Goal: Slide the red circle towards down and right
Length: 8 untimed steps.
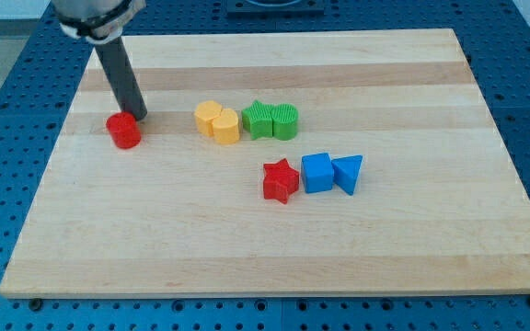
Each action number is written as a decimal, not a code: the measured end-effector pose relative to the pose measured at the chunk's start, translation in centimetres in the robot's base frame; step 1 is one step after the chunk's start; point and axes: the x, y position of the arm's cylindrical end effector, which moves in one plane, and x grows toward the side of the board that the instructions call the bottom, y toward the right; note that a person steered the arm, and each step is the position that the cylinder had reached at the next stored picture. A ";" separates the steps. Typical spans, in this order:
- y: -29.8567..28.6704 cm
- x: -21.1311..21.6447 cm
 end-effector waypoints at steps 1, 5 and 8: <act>0.1 3.4; -5.5 5.5; 2.2 9.3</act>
